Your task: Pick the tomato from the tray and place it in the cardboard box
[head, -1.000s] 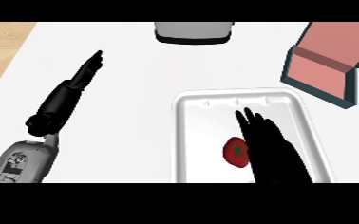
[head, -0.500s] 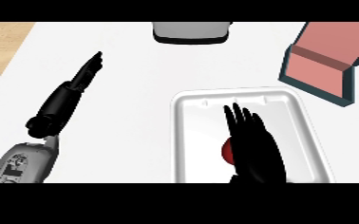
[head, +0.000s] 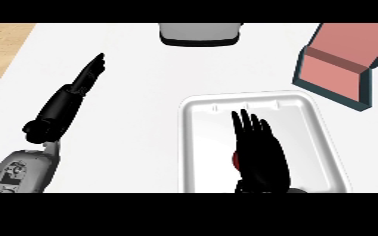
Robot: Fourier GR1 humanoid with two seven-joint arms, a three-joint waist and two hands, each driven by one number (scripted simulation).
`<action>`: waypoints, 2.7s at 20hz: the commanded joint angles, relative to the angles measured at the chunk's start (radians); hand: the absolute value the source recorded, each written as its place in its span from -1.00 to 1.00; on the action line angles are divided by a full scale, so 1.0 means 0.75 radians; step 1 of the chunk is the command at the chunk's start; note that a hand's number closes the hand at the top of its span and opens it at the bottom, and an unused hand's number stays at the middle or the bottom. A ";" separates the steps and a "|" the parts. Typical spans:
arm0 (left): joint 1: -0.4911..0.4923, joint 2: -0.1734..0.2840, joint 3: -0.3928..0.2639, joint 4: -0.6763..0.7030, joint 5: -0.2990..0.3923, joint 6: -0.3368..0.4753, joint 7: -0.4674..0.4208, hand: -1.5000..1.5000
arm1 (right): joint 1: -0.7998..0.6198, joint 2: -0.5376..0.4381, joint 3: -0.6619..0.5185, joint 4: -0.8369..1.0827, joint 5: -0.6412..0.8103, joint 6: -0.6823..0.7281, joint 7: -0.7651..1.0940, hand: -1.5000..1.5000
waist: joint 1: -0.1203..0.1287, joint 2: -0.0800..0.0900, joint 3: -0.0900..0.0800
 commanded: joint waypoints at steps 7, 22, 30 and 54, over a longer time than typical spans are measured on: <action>0.035 -0.015 0.025 0.037 -0.024 -0.030 -0.082 0.00 | 0.085 0.125 -0.026 0.115 0.162 0.110 0.177 -1.00 | -0.003 0.001 0.000; -0.083 -0.077 0.078 0.012 -0.069 -0.079 0.056 0.00 | 0.226 0.122 -0.129 0.183 0.361 0.081 -0.241 1.00 | -0.004 0.002 0.002; 0.052 -0.134 0.056 -0.133 -0.122 -0.063 0.074 0.00 | 0.126 0.124 -0.166 0.230 0.540 0.032 -0.379 1.00 | 0.005 0.001 0.002; -0.001 -0.092 0.125 -0.044 -0.091 -0.120 0.037 0.00 | -0.199 -0.213 -0.794 0.035 -0.224 -0.132 -1.496 1.00 | 0.003 0.000 0.001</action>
